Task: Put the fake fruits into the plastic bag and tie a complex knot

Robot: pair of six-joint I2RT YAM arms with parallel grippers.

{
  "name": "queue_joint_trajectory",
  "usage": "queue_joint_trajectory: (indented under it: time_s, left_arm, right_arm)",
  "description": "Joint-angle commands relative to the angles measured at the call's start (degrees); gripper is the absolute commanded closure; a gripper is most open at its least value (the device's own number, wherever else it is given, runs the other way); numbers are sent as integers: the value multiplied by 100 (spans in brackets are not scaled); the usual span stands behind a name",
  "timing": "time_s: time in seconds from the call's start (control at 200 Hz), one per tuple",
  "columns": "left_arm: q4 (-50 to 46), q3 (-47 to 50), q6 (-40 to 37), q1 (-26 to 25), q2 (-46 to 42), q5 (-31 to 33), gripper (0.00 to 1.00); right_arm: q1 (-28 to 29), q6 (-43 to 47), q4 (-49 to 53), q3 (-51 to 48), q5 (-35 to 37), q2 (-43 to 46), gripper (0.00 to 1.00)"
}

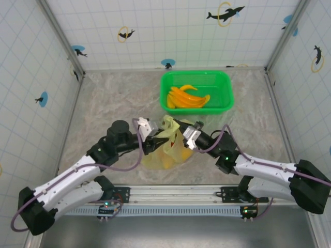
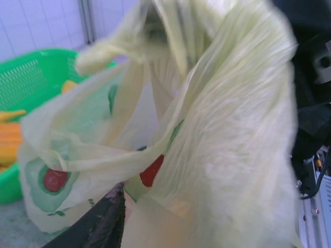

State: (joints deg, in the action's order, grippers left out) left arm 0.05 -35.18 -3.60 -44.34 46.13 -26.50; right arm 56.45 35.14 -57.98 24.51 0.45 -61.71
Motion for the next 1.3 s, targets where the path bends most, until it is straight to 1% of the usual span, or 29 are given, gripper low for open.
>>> queue_joint_trajectory:
  time_s: [0.0,0.065,0.145,0.235,0.265,0.35,0.405,0.45,0.485,0.525,0.576,0.631,0.686,0.716,0.836,0.931,0.996,1.006,1.036,1.076,1.141,1.206,1.246,1.296]
  left_arm:
    - [84,-180,-198,-22,-436,351,51]
    - [239,-269,-114,-22,-538,763,51]
    - [392,-369,-45,-22,-503,1232,53]
    - [502,-536,264,-21,-181,1789,54]
    - [492,-631,403,-16,-24,1863,54]
    - [275,-1040,931,18,468,1756,55]
    - [-49,-1414,1227,96,750,1522,56]
    - [-252,-1638,1361,204,868,1066,62]
    - [-295,-1693,1365,302,874,505,64]
    - [-302,-1658,1252,354,811,45,64]
    - [-343,-1504,1020,356,647,-193,62]
    - [-449,-1318,877,356,416,-15,58]
    - [-572,-1176,868,356,179,524,56]
    - [-680,-1142,863,369,76,706,55]
    - [-1017,-1161,855,413,-201,712,53]
    - [-933,-1334,1368,441,-34,978,48]
    - [-842,-1601,1841,464,339,1292,50]
    - [-850,-1660,2064,475,409,1335,51]
    - [-884,-1818,2404,524,642,1347,52]
    - [-928,-2019,2782,663,978,971,54]
    - [-769,-2345,3429,910,1490,-106,56]
    - [-480,-2423,4092,1060,1856,-946,58]
    - [-210,-2370,4409,1111,1971,-1329,59]
    - [-11,-2283,4668,1145,2008,-1578,58]
  right_arm:
    - [-266,60,-252,192,-798,184,100]
    - [-434,-62,-241,219,-1009,181,100]
    - [-632,-265,-186,255,-1294,134,100]
    - [-755,-455,-164,247,-1565,77,100]
    - [-762,-480,-145,247,-1574,60,100]
    - [-754,-482,-165,196,-1597,35,100]
    - [-758,-452,-134,185,-1603,42,100]
    - [-751,-372,-57,185,-1579,58,100]
    - [-748,-289,19,185,-1567,68,100]
    - [-743,-213,95,194,-1489,67,100]
    - [-746,-183,89,190,-1365,79,100]
    - [-758,-112,125,211,-1302,55,100]
    - [-749,-53,236,227,-1311,85,100]
    - [-741,-51,253,210,-1316,103,100]
    - [-740,59,243,93,-1476,127,100]
    - [-636,326,111,30,-1466,122,100]
    - [-543,606,19,15,-1520,116,100]
    - [-530,663,16,24,-1521,109,100]
    - [-483,804,49,51,-1528,92,100]
    - [-434,1049,133,95,-1561,57,100]
    - [-360,1479,137,97,-1550,-24,100]
    - [-303,1661,137,93,-1476,-84,100]
    - [-286,1736,78,63,-1452,-112,100]
    - [-245,1889,-35,-3,-1407,-135,100]
